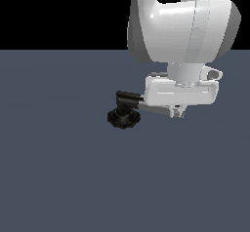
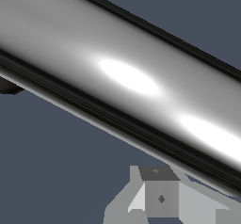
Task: Turn on the faucet by rotating a designated handle.
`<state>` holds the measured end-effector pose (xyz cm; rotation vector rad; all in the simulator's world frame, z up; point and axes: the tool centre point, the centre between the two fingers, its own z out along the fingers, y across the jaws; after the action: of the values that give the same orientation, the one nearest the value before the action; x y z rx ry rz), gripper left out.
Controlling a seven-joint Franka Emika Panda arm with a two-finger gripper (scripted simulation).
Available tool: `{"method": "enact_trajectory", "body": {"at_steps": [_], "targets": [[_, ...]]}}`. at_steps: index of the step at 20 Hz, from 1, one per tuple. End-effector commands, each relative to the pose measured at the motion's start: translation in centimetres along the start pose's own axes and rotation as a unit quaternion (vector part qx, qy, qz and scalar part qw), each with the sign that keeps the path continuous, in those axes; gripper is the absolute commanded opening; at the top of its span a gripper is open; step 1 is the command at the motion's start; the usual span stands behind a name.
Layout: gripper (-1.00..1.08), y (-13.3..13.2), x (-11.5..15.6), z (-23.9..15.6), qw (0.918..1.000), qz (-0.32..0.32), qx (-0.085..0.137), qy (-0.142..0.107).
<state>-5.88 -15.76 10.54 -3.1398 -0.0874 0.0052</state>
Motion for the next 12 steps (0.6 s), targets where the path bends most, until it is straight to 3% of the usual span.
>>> {"method": "enact_trajectory", "body": {"at_steps": [1,12], "targets": [[-1.00,0.1,1.2,0.1,1.0000,-0.006,0.000,0.002],[-1.00,2.8,3.9,0.1,1.0000,-0.004,0.000,0.002]]}}
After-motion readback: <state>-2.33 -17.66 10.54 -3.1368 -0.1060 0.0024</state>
